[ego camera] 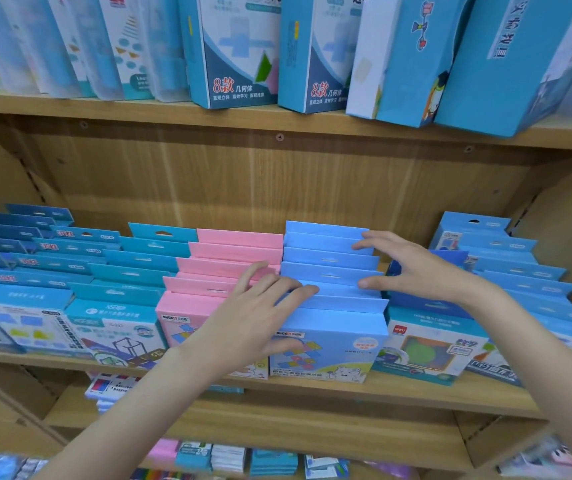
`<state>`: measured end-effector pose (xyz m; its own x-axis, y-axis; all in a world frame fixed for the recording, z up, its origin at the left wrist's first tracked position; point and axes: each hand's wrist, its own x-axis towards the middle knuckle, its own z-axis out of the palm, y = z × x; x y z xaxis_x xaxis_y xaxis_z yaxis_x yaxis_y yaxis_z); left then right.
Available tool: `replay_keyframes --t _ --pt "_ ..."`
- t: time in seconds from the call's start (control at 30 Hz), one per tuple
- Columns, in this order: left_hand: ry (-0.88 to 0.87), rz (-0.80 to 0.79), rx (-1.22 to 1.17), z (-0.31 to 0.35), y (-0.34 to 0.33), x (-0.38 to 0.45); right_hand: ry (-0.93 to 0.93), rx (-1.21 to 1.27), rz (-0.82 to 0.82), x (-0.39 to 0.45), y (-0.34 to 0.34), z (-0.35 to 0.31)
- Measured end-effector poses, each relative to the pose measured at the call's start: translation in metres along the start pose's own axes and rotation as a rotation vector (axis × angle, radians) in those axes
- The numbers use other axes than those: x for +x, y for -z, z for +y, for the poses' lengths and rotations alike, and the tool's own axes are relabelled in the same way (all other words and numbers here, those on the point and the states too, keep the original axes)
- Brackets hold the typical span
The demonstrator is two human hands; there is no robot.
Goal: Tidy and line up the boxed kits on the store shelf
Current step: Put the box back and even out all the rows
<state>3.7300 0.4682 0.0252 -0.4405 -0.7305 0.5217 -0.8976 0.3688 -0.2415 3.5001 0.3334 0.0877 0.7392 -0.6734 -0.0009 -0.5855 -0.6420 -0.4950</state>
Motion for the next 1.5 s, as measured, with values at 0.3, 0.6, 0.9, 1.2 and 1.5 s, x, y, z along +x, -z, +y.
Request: replay_keyframes --t 0.3,0.6,0.9,1.2,1.5 --pt "-0.028 0.007 0.042 -0.002 0.001 0.000 0.010 -0.208 0.033 0.009 -0.007 0.001" --pt "-0.006 -0.028 0.033 -0.002 -0.001 -0.003 0.000 -0.102 0.056 0.003 -0.008 -0.001" --pt "0.031 0.027 -0.102 0.021 0.008 0.014 -0.028 -0.003 0.219 -0.046 0.021 0.015" --pt "0.132 -0.053 0.013 0.069 -0.009 0.048 -0.127 -0.522 -0.141 -0.079 0.016 0.044" --pt "0.282 -0.093 0.063 0.082 -0.009 0.052 0.127 -0.652 -0.036 -0.067 0.008 0.062"
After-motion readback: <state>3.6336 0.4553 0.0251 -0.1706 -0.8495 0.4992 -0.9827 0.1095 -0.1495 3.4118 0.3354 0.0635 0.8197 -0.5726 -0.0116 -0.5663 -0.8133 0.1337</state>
